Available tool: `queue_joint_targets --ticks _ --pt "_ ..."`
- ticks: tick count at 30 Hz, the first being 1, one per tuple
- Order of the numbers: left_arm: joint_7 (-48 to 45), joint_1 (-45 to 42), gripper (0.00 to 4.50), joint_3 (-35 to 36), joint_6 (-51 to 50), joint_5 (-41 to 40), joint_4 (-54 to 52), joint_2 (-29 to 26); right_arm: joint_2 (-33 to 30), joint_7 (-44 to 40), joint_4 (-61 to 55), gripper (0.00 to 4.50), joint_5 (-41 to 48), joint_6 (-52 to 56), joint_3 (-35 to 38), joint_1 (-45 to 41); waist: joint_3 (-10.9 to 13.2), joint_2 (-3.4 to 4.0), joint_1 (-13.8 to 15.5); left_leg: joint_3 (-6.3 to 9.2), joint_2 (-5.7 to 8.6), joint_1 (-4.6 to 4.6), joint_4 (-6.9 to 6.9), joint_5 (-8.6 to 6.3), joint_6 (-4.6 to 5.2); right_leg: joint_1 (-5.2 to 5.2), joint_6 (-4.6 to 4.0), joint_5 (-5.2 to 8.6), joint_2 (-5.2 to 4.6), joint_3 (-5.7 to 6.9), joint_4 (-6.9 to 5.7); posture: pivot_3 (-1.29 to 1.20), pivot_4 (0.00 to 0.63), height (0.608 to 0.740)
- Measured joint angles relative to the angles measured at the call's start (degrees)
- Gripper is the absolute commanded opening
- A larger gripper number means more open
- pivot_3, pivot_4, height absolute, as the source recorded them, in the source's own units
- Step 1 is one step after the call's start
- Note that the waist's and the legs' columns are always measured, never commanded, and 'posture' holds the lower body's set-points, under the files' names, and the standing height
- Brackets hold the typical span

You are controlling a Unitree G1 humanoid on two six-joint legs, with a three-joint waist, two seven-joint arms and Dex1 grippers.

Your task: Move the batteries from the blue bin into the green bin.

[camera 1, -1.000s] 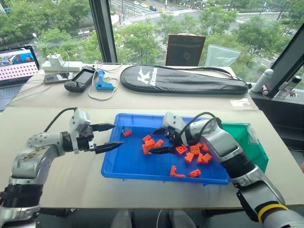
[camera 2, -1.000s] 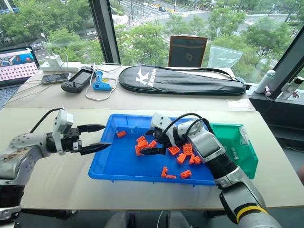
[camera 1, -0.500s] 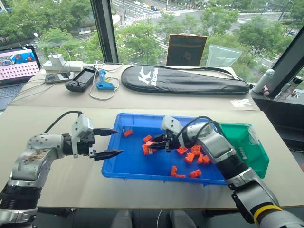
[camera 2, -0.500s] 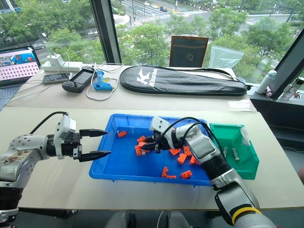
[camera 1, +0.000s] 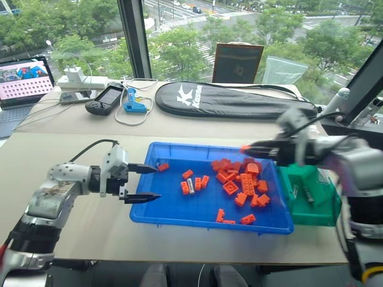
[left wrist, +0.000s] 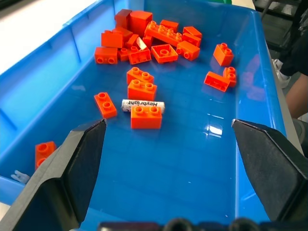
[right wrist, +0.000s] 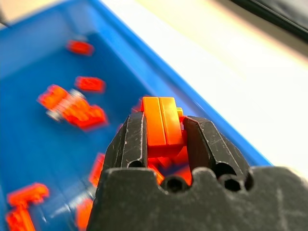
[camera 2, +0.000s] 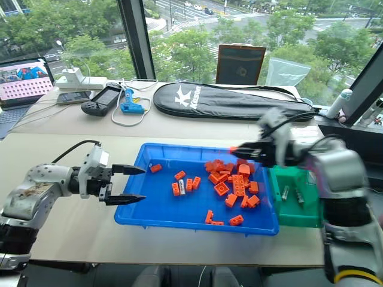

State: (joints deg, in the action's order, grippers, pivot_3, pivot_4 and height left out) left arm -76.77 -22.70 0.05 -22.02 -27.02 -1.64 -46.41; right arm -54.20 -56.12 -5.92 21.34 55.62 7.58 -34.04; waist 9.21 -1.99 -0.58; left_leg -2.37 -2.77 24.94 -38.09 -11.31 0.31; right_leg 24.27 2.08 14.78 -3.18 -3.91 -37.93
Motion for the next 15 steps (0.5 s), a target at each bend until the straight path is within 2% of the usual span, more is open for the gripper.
queue_joint_targets --ticks 2,6,8,10,15 --pt "-1.4 -1.1 4.50 -1.4 0.3 0.2 0.6 0.2 -3.2 0.0 -1.1 0.85 -0.5 -0.4 0.4 4.6 0.0 0.00 -0.4 0.01 -0.03 0.00 0.02 0.00 0.00 -0.01 0.00 0.00 0.03 -0.01 -0.01 0.00 0.150 0.733" --pt "-2.8 -2.4 4.50 -2.7 0.9 1.2 2.7 0.4 -4.7 1.2 -1.2 0.85 -2.2 -1.7 -0.7 10.6 0.0 0.05 -1.1 -0.04 0.00 -0.04 0.02 0.01 0.00 0.02 0.01 0.01 0.03 -0.12 -0.06 0.00 0.150 0.733" --pt "-3.1 -2.8 4.50 -2.8 1.4 1.6 3.3 0.6 -5.2 1.4 -1.3 1.86 -2.7 -2.1 -0.9 11.6 0.0 0.05 -1.2 -0.04 -0.01 -0.07 0.02 0.01 0.00 0.00 0.02 0.01 0.03 -0.12 -0.05 0.00 0.150 0.733" --pt "-3.3 -3.3 4.50 -2.9 2.2 2.3 4.1 0.7 -5.7 1.6 -1.8 2.32 -3.2 -2.6 -2.2 11.9 0.0 0.05 -1.3 -0.04 -0.01 -0.07 0.02 0.01 0.00 0.00 0.02 0.01 0.03 -0.12 -0.05 0.00 0.150 0.733" --pt "-3.1 -3.3 4.50 -2.8 3.3 3.0 4.8 0.8 -6.0 2.8 -1.8 4.03 -4.9 -3.2 -4.6 8.5 0.0 0.07 -1.4 -0.05 0.00 -0.06 0.02 0.01 0.01 0.02 0.03 0.01 0.02 -0.13 -0.04 0.00 0.150 0.733"
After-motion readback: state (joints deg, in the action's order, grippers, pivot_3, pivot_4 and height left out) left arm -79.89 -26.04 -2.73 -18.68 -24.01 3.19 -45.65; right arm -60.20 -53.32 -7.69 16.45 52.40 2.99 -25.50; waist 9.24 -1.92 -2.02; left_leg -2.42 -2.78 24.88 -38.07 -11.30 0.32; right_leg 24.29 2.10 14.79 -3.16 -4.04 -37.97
